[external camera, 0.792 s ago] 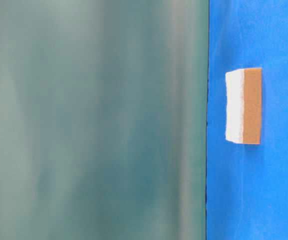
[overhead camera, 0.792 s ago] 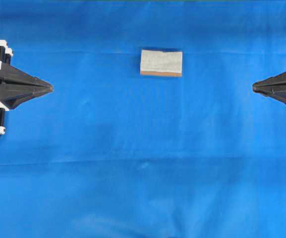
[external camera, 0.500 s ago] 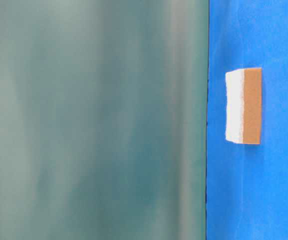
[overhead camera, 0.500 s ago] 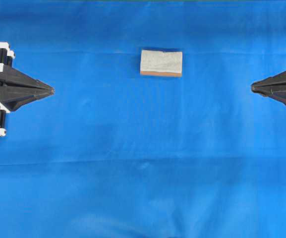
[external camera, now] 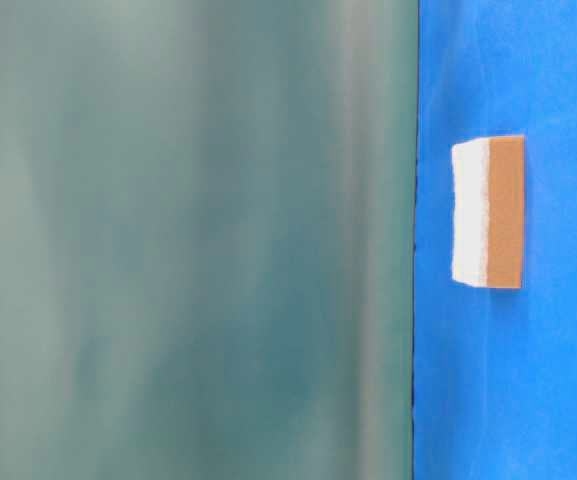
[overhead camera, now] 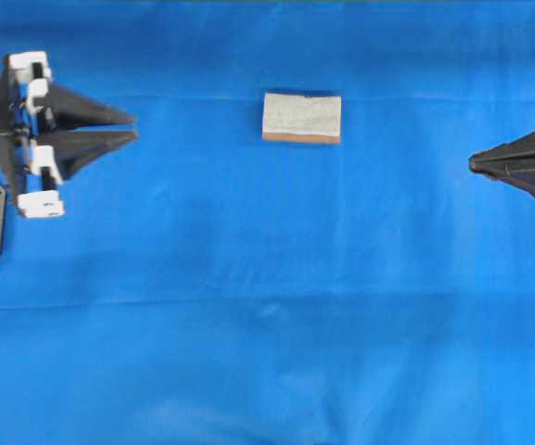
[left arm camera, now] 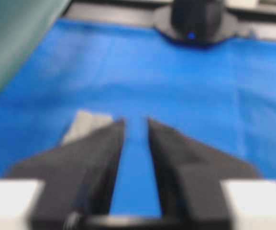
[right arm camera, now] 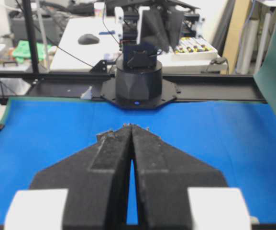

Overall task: Hand over the sponge with the left arm and wipe it with the right arm.
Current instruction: 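Open the left gripper and move it toward the sponge, then close the left gripper on the sponge's left end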

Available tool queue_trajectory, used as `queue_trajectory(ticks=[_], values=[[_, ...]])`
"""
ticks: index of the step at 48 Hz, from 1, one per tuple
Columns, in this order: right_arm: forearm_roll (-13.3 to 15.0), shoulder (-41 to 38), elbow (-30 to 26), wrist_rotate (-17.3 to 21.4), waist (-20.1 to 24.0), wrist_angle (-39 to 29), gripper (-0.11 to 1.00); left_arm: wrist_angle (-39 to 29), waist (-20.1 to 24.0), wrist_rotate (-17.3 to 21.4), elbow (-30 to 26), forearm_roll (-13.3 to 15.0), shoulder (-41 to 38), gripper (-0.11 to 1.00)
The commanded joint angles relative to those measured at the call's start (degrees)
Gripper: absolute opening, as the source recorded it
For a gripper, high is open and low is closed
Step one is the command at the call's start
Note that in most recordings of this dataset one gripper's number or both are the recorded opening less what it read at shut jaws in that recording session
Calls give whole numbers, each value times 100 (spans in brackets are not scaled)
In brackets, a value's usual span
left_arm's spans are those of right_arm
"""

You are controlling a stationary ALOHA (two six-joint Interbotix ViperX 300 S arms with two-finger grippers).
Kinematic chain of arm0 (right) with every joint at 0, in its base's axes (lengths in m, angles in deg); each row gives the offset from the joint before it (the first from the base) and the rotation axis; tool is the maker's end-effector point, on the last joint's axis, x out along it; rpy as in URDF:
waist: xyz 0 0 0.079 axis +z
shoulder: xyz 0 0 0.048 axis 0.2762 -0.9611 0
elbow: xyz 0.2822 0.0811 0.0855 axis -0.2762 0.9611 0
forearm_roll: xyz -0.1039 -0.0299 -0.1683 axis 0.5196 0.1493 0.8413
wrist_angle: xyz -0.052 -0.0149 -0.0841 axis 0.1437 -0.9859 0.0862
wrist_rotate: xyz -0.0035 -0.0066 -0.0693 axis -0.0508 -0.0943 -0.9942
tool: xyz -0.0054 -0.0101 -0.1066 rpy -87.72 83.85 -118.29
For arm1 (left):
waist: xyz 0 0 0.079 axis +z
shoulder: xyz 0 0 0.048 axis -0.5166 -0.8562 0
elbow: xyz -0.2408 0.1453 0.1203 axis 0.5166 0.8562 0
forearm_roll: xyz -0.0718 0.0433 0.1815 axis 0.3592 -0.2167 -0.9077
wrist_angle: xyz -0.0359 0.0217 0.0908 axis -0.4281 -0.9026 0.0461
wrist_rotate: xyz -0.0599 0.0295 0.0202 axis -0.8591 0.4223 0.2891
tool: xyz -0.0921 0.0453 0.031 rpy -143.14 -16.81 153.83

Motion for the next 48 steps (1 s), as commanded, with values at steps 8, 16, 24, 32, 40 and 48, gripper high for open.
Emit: queue_trajectory(ticks=[8, 16, 24, 32, 40, 48], values=[[-9, -26, -141, 9, 18, 44, 0, 272, 334, 185, -501, 9, -1020, 80], [-9, -35, -141, 9, 18, 53, 0, 255, 352, 439, -1046, 9, -1898, 94], [-9, -62, -141, 9, 18, 53, 0, 193, 466, 606, -1582, 9, -2751, 94], [-9, -105, -141, 9, 18, 53, 0, -44, 624, 773, -2074, 9, -3472, 94], [-9, -114, -132, 9, 18, 53, 0, -132, 800, 817, -2487, -9, -4008, 94], [-18, -132, -132, 9, 18, 53, 0, -141, 835, 967, -2769, -9, -4500, 94]])
